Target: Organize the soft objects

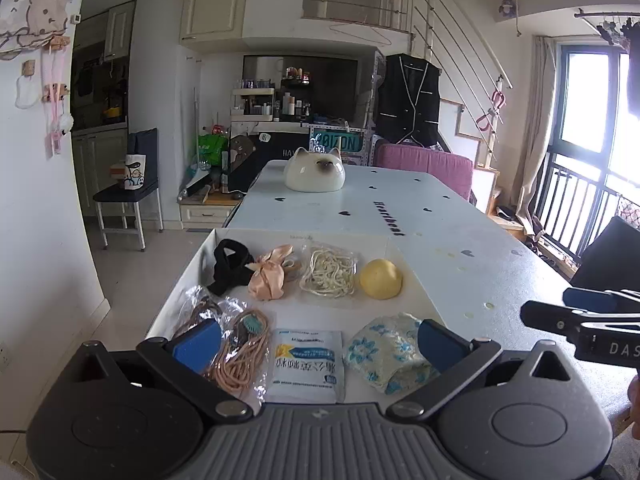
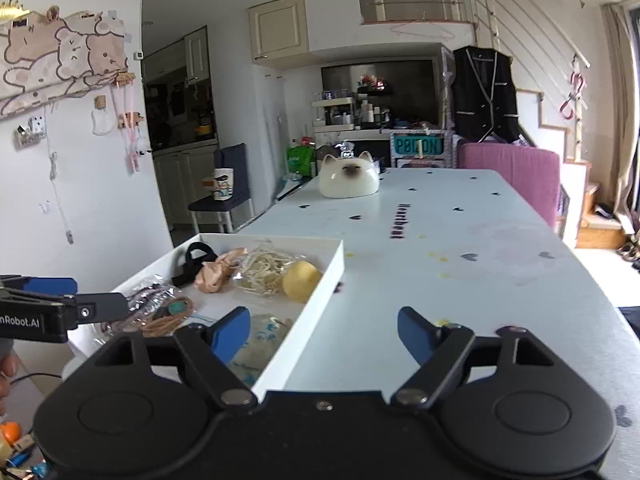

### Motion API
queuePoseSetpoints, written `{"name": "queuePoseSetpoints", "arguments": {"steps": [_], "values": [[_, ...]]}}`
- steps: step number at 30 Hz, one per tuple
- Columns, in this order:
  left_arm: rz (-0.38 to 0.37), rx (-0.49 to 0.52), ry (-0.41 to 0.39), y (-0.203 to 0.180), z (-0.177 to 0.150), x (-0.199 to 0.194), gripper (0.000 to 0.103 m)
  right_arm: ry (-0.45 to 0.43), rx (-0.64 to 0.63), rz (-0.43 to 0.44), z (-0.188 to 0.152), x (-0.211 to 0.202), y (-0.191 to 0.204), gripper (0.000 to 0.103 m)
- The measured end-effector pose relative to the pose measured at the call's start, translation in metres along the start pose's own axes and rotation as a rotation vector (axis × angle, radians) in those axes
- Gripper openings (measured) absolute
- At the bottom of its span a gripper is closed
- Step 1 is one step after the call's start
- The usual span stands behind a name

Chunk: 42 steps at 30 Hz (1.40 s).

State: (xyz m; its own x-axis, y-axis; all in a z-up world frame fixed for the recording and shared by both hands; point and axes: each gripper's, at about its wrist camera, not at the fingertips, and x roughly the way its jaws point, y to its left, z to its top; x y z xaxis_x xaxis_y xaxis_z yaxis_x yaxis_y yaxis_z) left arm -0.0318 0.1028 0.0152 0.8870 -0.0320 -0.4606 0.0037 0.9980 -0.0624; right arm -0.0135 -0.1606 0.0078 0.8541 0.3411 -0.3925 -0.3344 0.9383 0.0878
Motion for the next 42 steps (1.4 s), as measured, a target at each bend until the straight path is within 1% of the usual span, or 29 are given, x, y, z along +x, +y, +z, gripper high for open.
{"name": "queuePoseSetpoints", "arguments": {"steps": [5,10,13,18,22,33,42], "values": [[0.017,-0.006,0.002,0.001,-0.007,-0.002,0.103,-0.001,-0.007,-0.027,-0.004,-0.005,-0.001,0.088],[0.040,0.005,0.001,0.001,-0.011,-0.004,0.103,0.002,-0.014,-0.043,-0.008,-0.009,0.000,0.097],[0.063,0.028,-0.001,-0.003,-0.014,-0.006,0.103,0.004,-0.014,-0.052,-0.011,-0.012,-0.001,0.099],[0.062,0.025,0.006,-0.004,-0.018,-0.006,0.103,0.005,-0.001,-0.053,-0.015,-0.015,-0.005,0.103],[0.075,0.028,-0.001,-0.006,-0.019,-0.008,0.103,-0.002,-0.006,-0.074,-0.015,-0.016,-0.005,0.103],[0.065,0.020,-0.022,-0.005,-0.019,-0.012,0.103,-0.022,0.000,-0.099,-0.016,-0.021,-0.004,0.103],[0.059,0.020,-0.029,-0.006,-0.019,-0.014,0.103,-0.027,-0.002,-0.104,-0.015,-0.022,-0.003,0.103]]}}
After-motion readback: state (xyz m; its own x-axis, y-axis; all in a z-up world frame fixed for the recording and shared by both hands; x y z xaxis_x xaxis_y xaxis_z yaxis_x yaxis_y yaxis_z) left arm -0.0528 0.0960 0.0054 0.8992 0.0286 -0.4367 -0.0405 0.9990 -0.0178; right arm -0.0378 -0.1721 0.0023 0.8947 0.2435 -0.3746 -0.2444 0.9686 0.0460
